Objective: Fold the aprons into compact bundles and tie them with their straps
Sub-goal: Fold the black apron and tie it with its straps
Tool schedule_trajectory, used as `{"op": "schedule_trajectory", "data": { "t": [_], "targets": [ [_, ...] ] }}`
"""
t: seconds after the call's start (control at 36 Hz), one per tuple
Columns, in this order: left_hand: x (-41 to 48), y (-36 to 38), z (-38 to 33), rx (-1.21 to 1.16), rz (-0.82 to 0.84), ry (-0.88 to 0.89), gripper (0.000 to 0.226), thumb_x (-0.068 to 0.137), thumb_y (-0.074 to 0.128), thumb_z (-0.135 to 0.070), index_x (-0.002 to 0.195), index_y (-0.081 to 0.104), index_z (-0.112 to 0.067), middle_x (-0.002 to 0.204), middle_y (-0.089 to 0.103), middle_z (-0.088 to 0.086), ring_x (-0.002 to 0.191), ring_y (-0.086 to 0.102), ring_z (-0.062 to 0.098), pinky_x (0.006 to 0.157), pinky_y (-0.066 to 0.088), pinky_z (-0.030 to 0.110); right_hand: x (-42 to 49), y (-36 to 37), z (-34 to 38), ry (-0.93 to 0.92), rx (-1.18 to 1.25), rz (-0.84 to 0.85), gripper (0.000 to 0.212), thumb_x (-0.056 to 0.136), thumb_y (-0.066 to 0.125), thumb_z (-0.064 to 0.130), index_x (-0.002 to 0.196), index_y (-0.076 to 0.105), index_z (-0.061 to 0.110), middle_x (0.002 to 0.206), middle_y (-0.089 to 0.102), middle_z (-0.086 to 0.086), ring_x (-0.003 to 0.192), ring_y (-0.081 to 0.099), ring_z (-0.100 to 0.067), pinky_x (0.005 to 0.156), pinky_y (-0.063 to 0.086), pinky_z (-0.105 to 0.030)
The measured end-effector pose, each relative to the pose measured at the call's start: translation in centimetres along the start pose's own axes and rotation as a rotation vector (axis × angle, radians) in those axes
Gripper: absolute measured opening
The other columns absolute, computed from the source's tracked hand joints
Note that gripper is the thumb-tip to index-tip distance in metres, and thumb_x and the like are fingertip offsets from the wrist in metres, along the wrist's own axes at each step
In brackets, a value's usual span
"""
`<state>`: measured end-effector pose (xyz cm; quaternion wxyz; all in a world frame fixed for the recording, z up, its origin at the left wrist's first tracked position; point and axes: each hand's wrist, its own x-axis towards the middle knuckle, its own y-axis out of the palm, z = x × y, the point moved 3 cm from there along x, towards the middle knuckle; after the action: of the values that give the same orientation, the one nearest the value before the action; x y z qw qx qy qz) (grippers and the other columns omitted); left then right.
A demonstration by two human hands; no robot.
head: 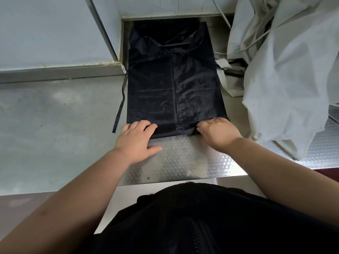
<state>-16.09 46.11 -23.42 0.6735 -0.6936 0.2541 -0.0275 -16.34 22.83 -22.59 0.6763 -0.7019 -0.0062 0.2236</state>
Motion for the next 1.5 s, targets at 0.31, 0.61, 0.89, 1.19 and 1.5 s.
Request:
{"op": "schedule_trajectory", "data": {
  "t": [0.31, 0.61, 0.89, 1.19, 1.5],
  "targets": [
    [0.2, -1.7, 2.4, -0.321, 0.048, -0.182, 0.033, 0.092, 0.041, -0.016, 0.119, 0.056, -0.028, 0.105, 0.065, 0.001, 0.09, 0.059, 0.025, 0.079, 0.05, 0.037, -0.5, -1.0, -0.8, 0.085, 0.2, 0.221, 0.032, 0.094, 0.04, 0.02, 0.124, 0.048, 0.023, 0.114, 0.06, -0.008, 0.097, 0.057, -0.029, 0.074, 0.046, -0.031],
    [-1.9, 0.5, 4.3, -0.601, 0.106, -0.364, 0.01, 0.093, 0.054, -0.024, 0.092, 0.061, -0.017, 0.08, 0.06, 0.001, 0.076, 0.053, 0.022, 0.066, 0.037, 0.028, -1.4, -0.3, -1.7, 0.242, 0.272, 0.281, 0.03, 0.097, 0.043, 0.038, 0.118, 0.05, 0.017, 0.107, 0.059, -0.007, 0.09, 0.052, -0.023, 0.074, 0.044, -0.032],
    [-4.1, 2.0, 1.3, -0.123, -0.274, 0.047, 0.051, 0.078, 0.052, 0.014, 0.118, 0.065, -0.014, 0.119, 0.062, 0.007, 0.108, 0.056, 0.034, 0.091, 0.044, 0.042, -3.1, 1.6, 0.2, 0.073, -0.05, 0.052, 0.045, 0.096, 0.038, 0.023, 0.14, 0.04, 0.03, 0.147, 0.033, -0.001, 0.133, 0.031, -0.023, 0.11, 0.014, -0.038],
    [-3.8, 0.9, 0.2, -0.111, -0.041, -0.047, 0.069, 0.078, 0.059, -0.062, 0.137, 0.039, -0.031, 0.139, 0.038, -0.012, 0.131, 0.032, 0.014, 0.108, 0.019, 0.031, -3.0, 1.6, 0.4, 0.098, 0.064, 0.059, 0.036, 0.102, 0.026, 0.034, 0.125, 0.051, 0.022, 0.131, 0.053, -0.001, 0.112, 0.054, -0.028, 0.094, 0.038, -0.035],
    [-2.8, -0.8, 2.4, -0.472, -0.006, -0.172, 0.023, 0.092, 0.053, -0.02, 0.112, 0.064, -0.022, 0.105, 0.068, -0.001, 0.091, 0.061, 0.021, 0.081, 0.045, 0.028, -4.2, 0.3, -0.8, 0.112, 0.194, 0.151, 0.028, 0.095, 0.045, 0.038, 0.116, 0.053, 0.021, 0.108, 0.062, -0.003, 0.1, 0.056, -0.026, 0.072, 0.041, -0.03]
  ]
}}
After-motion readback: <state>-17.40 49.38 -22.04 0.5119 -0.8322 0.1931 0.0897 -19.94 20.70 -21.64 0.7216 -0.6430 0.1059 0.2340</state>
